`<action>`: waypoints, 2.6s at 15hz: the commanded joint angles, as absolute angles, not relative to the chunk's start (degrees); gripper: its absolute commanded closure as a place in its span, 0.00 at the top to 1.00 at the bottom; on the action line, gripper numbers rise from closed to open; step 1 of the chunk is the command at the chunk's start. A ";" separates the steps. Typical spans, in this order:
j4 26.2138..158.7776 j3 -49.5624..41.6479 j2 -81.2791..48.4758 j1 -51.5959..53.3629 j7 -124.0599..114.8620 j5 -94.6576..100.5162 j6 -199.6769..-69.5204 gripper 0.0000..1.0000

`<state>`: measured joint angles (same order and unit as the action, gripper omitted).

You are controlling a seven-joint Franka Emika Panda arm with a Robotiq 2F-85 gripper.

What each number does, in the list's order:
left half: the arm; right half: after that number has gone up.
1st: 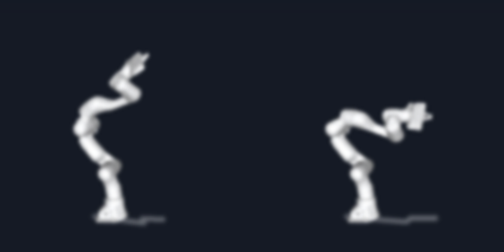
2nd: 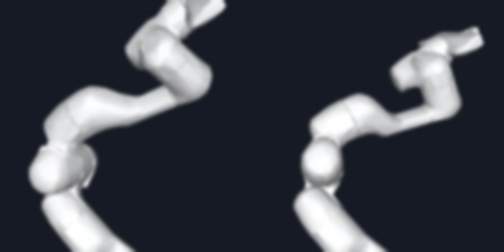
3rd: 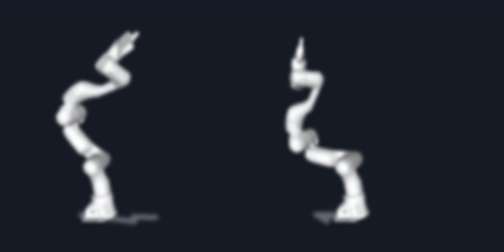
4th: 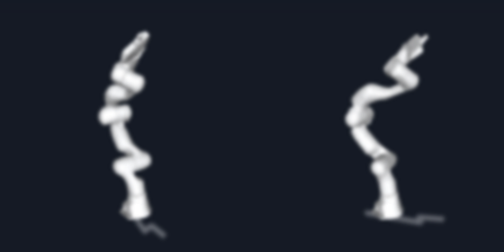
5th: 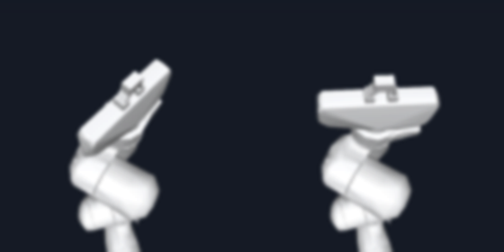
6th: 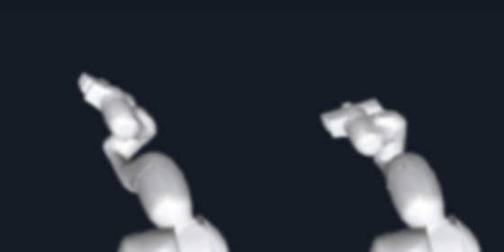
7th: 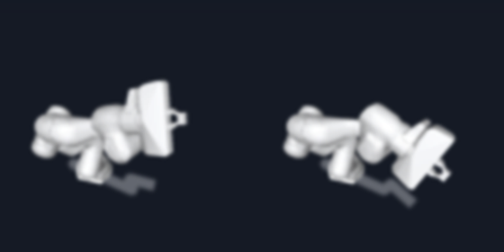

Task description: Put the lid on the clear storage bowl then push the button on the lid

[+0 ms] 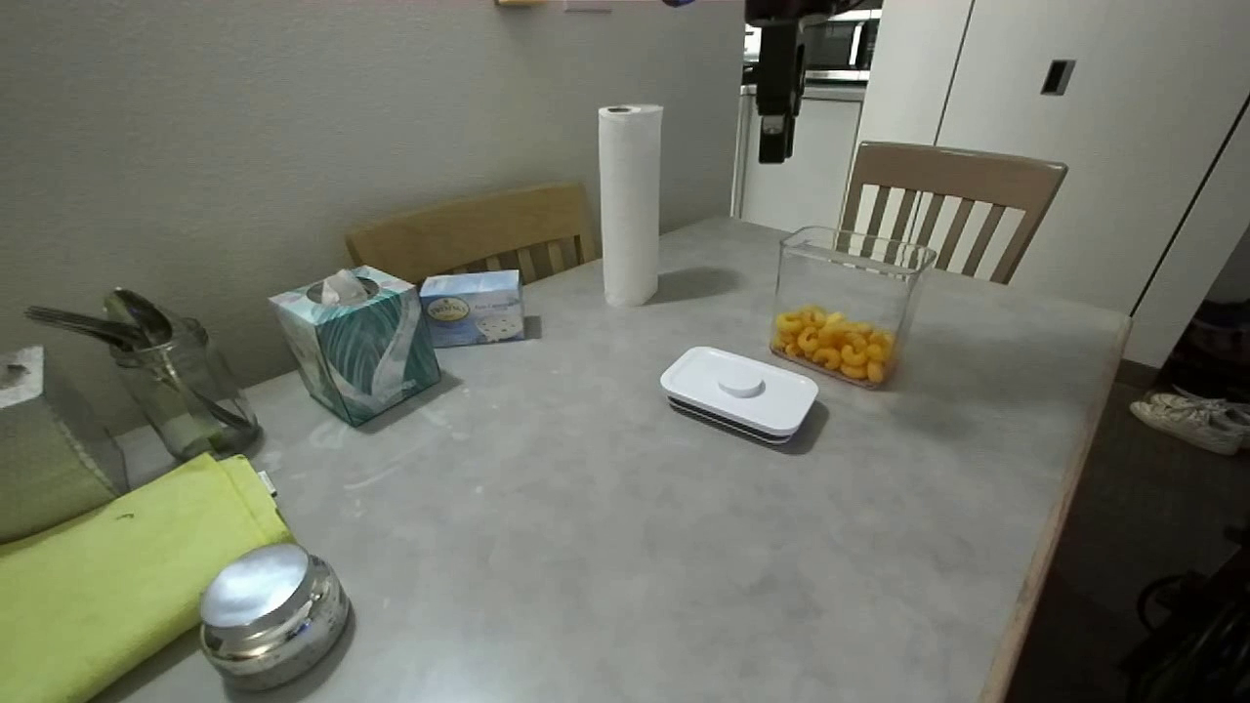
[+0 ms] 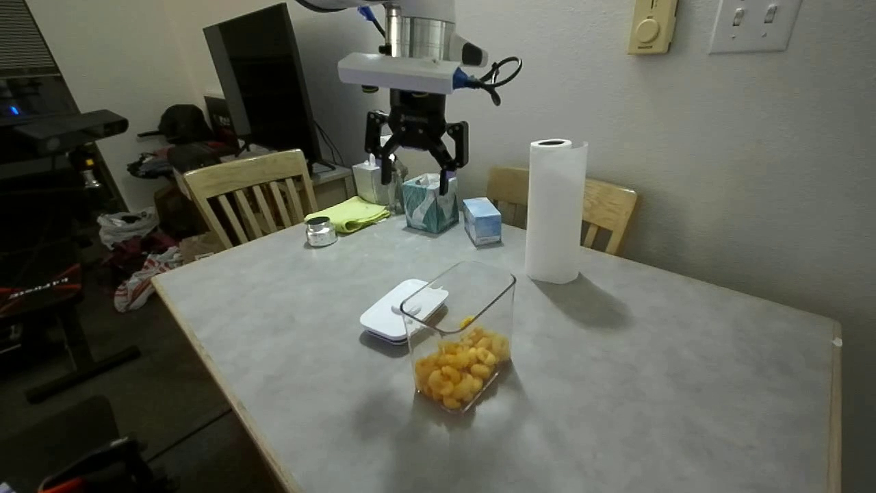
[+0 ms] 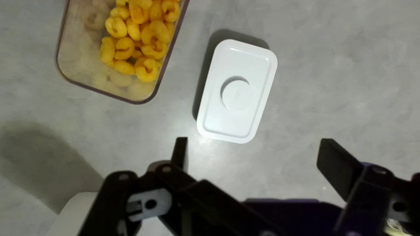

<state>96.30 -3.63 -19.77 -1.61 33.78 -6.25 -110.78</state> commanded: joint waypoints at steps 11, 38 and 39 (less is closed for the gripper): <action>94.06 3.43 -34.22 -4.85 26.98 -8.99 -117.37 1.00; 87.78 2.56 -45.46 -2.97 13.64 -2.41 -116.92 1.00; 87.52 2.68 -45.58 -2.96 13.73 -2.29 -117.04 1.00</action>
